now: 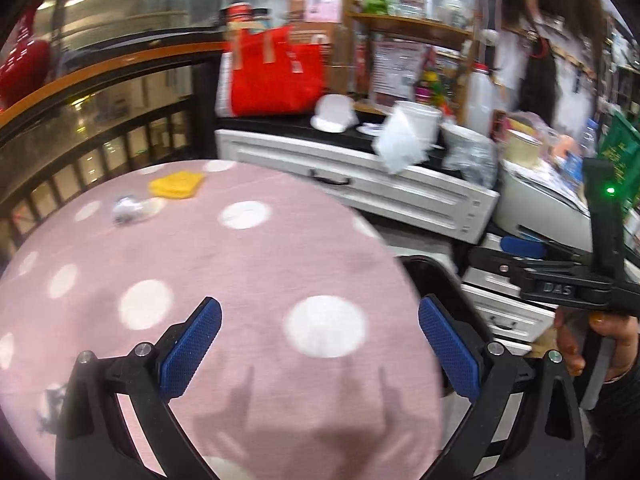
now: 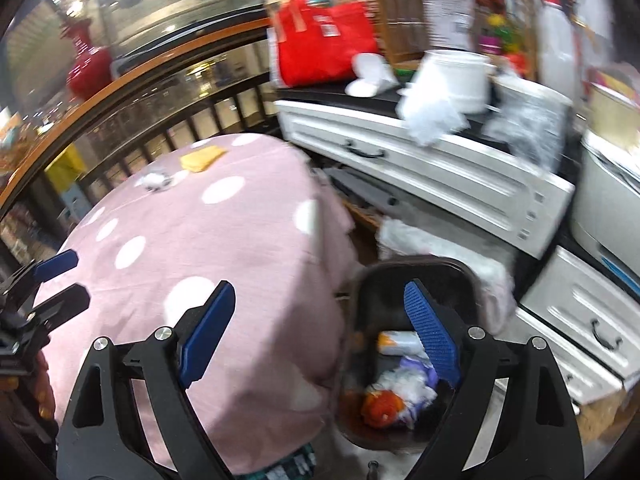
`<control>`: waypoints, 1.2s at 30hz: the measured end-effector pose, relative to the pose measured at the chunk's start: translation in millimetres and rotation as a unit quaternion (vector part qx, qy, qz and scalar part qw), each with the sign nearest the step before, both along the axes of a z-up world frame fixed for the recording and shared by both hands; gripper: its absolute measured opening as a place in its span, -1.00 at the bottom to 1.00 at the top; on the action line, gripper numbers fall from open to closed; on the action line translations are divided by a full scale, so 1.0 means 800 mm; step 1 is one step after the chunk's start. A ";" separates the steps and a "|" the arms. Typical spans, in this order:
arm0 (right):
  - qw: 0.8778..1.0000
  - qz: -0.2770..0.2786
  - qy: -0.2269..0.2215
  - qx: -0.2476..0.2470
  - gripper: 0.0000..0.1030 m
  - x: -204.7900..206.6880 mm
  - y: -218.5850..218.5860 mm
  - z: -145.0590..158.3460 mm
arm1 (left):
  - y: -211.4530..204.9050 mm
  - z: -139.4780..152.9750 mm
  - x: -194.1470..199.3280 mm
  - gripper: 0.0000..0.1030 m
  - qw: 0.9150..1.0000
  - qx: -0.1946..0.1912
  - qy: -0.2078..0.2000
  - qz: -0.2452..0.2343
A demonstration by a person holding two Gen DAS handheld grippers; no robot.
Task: Collect trash
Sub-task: 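Move both open tools from the bin back over the table, then grasp the clear plastic wrapper with the left tool while the right grasps the yellow mesh net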
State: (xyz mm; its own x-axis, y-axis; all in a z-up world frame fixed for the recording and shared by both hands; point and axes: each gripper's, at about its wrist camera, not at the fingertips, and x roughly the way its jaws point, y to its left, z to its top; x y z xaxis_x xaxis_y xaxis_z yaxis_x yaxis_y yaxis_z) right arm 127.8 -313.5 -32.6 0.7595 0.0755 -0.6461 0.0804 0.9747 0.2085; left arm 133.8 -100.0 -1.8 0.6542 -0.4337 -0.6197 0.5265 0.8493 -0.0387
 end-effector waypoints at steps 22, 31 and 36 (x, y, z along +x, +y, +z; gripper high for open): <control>0.992 0.122 -0.003 -0.038 0.66 0.175 0.124 0.018 | 0.154 -0.028 0.237 0.89 0.988 -0.014 0.051 0.148; 0.992 0.118 0.018 -0.043 0.66 0.212 0.120 0.007 | 0.135 -0.054 0.361 0.89 0.981 0.004 0.071 0.179; 0.992 0.118 0.024 -0.046 0.66 0.229 0.119 0.005 | 0.136 -0.066 0.385 0.50 0.979 -0.003 0.081 0.188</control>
State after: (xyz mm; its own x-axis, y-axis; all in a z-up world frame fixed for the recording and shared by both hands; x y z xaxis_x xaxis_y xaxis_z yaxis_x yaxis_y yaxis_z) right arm 311.1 -217.9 -28.3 0.6964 0.1856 -0.6933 -0.1442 0.9825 0.1182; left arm 441.4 8.8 -54.6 0.6620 -0.1847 -0.7264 0.1631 0.9814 -0.1009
